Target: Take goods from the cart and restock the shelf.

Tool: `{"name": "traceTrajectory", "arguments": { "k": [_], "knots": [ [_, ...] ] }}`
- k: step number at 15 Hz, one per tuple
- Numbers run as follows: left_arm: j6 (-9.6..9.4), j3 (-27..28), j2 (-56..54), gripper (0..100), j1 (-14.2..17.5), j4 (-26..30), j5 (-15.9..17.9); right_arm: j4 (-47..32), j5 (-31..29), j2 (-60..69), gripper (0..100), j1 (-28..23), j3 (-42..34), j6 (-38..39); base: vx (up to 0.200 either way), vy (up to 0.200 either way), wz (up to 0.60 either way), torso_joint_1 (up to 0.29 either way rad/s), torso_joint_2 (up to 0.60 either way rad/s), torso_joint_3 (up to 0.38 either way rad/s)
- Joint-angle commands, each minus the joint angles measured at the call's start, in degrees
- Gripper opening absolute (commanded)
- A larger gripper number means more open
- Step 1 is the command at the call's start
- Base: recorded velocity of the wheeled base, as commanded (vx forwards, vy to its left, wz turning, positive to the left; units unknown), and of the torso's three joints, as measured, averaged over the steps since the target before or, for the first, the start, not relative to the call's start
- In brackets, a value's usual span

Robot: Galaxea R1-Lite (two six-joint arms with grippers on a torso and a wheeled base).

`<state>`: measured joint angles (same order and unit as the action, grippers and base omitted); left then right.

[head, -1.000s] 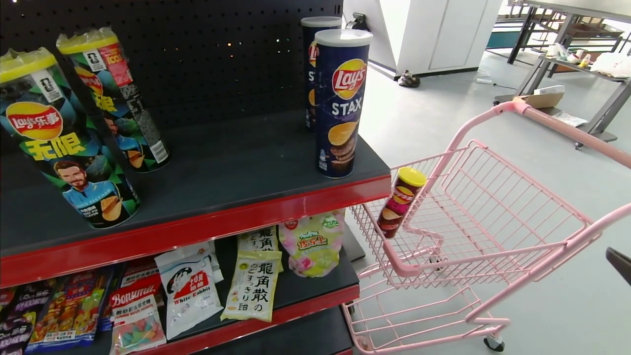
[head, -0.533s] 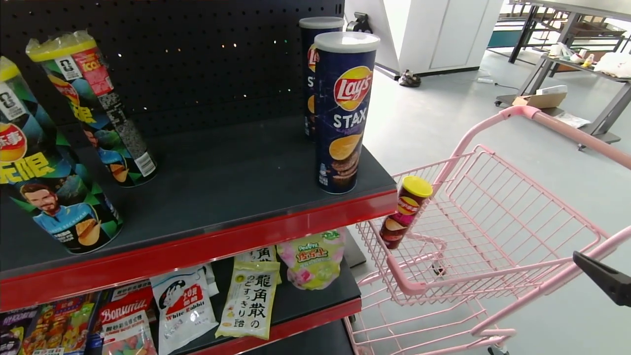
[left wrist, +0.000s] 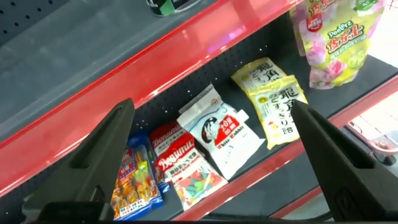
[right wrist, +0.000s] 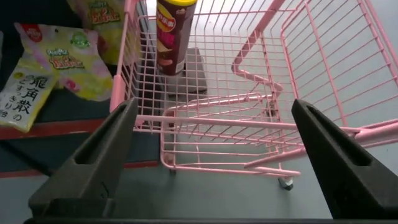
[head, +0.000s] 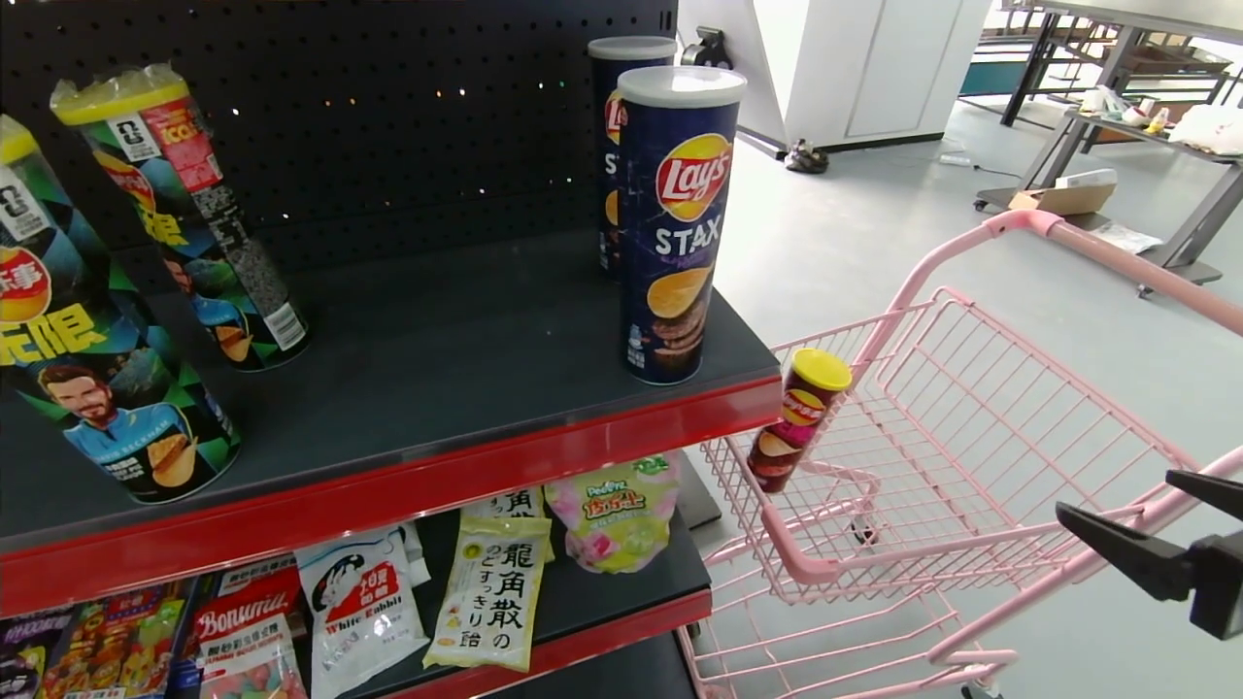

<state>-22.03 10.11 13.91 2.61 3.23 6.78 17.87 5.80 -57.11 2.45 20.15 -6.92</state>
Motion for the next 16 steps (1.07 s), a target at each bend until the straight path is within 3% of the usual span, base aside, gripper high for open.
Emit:
{"name": "traceTrajectory", "arguments": {
  "k": [1, 2, 3, 4, 5, 9, 13, 16],
  "knots": [
    [0.32, -0.17, -0.11, 100, 0.03, 0.11, 0.25, 8.32, 0.26, -12.32, 100, 2.91, 1.12, 3.06, 0.000, 0.000, 0.00, 0.000, 0.00, 0.000],
    [0.32, -0.17, -0.11, 100, 0.03, 0.11, 0.25, 8.32, 0.26, -12.32, 100, 2.91, 1.12, 3.06, 0.000, 0.000, 0.00, 0.000, 0.00, 0.000],
    [6.03, -0.09, -0.20, 100, 0.03, 0.11, 1.57, 17.11, 0.26, -21.46, 100, 7.57, 1.65, 6.92, 0.000, 0.000, 0.00, 0.000, 0.00, 0.000],
    [8.76, 0.09, -0.37, 100, 0.03, 0.11, 2.45, 20.01, 0.35, -25.50, 100, 7.66, 2.00, 6.75, 0.000, 0.000, 0.00, 0.000, 0.00, 0.000],
    [9.90, 0.53, -0.29, 100, 0.03, 0.11, 2.36, 24.32, 0.35, -30.51, 100, 7.75, 2.35, 6.66, 0.000, 0.000, 0.00, 0.000, 0.00, 0.000],
    [9.90, 0.44, 0.07, 100, 0.12, 0.20, 1.84, 41.28, 0.44, -45.10, 100, 11.96, 3.23, 7.10, 0.000, 0.000, 0.00, 0.000, 0.00, 0.000],
    [9.90, 0.62, 0.15, 100, 0.29, 0.37, -0.80, 41.63, 2.02, -49.67, 100, 13.19, 7.53, 7.10, 0.000, 0.000, 0.00, 0.000, 0.00, 0.000],
    [9.90, 0.70, 0.42, 100, 0.29, 0.37, -0.98, 41.63, 2.28, -53.72, 100, 11.96, 10.52, 7.10, 0.000, 0.000, 0.00, 0.000, 0.00, 0.000]
  ]
}}
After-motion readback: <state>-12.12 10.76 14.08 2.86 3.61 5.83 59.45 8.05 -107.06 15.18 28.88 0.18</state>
